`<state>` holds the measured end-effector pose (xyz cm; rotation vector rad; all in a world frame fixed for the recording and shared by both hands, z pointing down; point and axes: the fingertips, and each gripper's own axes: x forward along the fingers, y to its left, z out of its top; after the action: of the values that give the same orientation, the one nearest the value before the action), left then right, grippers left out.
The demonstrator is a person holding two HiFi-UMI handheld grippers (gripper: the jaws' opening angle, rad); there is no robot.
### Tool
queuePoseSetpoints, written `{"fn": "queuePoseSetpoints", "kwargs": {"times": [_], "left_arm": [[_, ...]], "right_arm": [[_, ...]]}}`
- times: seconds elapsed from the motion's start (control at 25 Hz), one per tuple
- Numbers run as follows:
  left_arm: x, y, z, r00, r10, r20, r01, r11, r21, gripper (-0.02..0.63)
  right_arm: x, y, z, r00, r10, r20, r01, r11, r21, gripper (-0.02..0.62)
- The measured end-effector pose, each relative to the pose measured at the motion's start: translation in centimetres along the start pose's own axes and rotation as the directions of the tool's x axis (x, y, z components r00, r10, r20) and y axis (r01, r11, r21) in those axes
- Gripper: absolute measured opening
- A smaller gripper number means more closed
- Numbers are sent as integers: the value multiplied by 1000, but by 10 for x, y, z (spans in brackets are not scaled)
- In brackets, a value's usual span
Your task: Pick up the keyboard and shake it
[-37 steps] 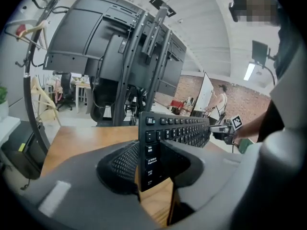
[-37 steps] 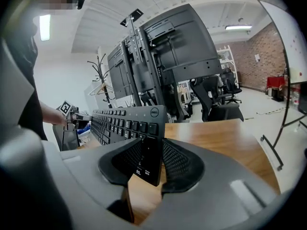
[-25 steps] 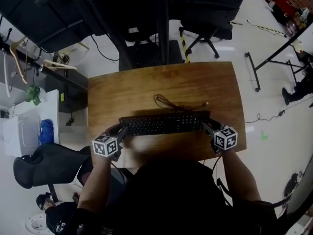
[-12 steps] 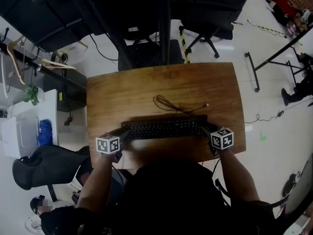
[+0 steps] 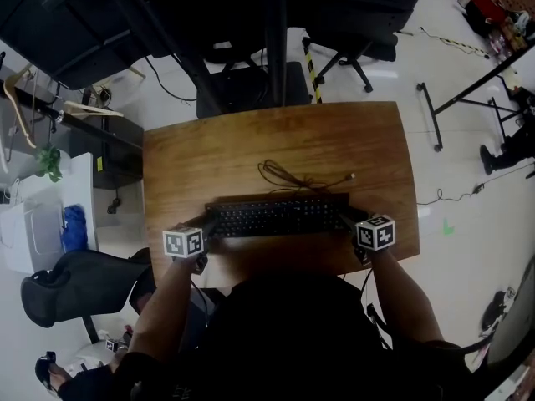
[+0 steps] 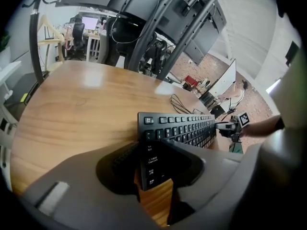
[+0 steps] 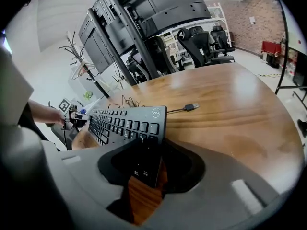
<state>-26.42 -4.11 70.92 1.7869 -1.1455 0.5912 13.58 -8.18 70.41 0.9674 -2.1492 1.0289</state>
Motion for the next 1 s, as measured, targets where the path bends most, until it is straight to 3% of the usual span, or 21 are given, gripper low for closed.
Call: {"fn": "queuePoseSetpoints", "kwargs": {"times": [0.24,0.4,0.6,0.72,0.8,0.88,1.0], "left_arm": [[1,8,-5,998,48,37,-48,999,-1,143],[-16,34,-6,988,131,81,-128,991,-41,141],[-53,32,28,951,186,246,-200,979,35,134],[-75,15,70,907,207,367,-260,960,101,116],[-93,0,104,863,219,456,-314,939,143,96],[-118,-25,143,800,189,569,-352,917,190,77],[-158,-76,194,689,89,719,-406,870,281,43]], "right_arm": [[3,-2,-6,1000,-14,-1,14,999,36,152],[-3,-6,-6,1000,-2,21,1,998,58,175],[-23,-6,18,985,-69,158,75,997,-33,148],[-42,3,55,953,-93,290,131,985,-113,119],[-60,13,85,916,-101,387,179,969,-170,100],[-82,27,118,867,-108,486,237,948,-212,69],[-117,57,165,786,-74,614,296,917,-268,10]]}}
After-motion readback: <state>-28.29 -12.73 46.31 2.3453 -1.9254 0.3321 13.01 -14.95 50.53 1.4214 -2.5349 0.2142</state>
